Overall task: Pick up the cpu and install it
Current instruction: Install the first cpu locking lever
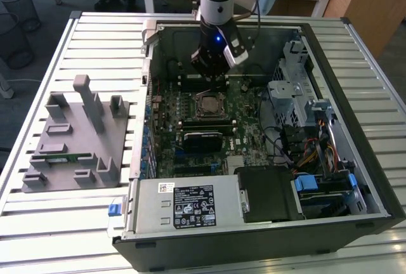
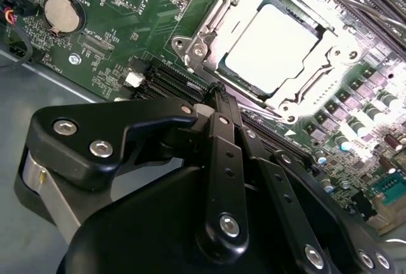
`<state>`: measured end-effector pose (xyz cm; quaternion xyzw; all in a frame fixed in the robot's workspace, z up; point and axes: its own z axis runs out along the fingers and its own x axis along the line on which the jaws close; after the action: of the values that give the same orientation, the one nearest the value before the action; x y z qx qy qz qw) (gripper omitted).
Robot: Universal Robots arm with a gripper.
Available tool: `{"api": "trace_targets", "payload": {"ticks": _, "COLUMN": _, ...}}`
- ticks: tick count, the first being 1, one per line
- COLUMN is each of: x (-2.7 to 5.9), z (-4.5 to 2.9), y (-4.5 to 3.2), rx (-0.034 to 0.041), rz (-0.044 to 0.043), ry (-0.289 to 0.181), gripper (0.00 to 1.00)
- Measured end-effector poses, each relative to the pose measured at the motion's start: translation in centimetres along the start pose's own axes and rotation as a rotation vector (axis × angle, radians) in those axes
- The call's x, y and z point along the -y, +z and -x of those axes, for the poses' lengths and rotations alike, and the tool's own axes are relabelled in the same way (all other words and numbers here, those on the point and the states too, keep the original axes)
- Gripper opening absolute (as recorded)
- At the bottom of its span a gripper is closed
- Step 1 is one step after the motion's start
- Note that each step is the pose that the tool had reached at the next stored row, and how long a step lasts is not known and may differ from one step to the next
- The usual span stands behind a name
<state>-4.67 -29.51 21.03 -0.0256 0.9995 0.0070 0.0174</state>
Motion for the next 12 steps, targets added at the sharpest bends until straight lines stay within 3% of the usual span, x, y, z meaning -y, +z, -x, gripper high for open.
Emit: {"api": "trace_targets", "payload": {"ticks": 12, "x": 0.02, "z": 0.12, "y": 0.99, "rx": -0.0013, "rz": 0.0002, "ry": -0.003, "gripper": 0.11}}
